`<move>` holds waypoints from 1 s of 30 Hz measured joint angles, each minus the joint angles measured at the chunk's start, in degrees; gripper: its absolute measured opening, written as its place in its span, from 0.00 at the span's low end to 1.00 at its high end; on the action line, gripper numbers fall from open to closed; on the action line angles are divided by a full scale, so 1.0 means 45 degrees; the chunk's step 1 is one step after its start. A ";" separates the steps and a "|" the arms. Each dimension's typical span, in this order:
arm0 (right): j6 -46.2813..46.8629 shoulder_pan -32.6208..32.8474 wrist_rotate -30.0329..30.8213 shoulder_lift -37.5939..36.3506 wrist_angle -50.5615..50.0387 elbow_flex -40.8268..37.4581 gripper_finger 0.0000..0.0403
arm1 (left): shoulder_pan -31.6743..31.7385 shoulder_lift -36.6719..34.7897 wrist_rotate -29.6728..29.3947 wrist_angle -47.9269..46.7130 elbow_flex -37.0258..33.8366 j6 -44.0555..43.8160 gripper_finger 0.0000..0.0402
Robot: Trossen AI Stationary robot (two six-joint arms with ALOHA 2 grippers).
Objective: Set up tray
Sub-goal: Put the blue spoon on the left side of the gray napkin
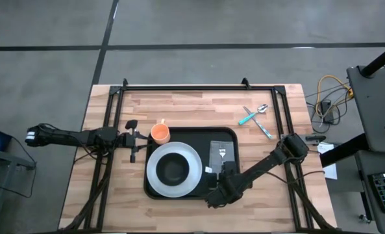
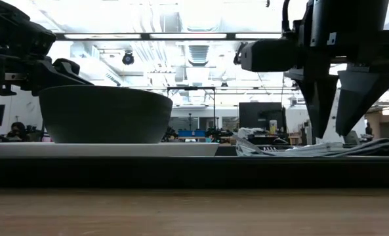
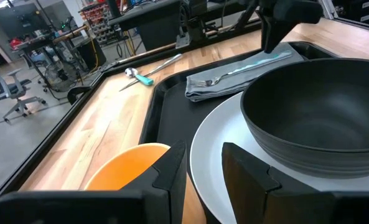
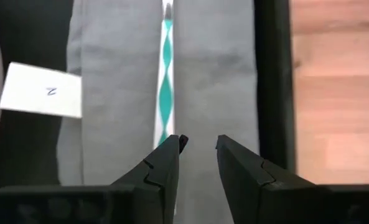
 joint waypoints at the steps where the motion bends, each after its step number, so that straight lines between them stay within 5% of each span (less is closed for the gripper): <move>1: -0.0049 0.0000 0.0035 -0.0003 -0.0137 0.0000 0.25 | 0.0001 0.0002 -0.0002 0.0000 0.0000 -0.0001 0.21; 17: -0.1029 0.0121 0.2311 -0.1435 -0.2573 -0.0756 0.27 | 0.0003 0.0005 0.0003 0.0000 0.0000 -0.0002 0.21; 30: -0.1422 0.0117 0.2458 -0.4707 -0.1294 -0.5316 0.28 | 0.0003 0.0005 -0.0002 0.0000 0.0000 0.0003 0.21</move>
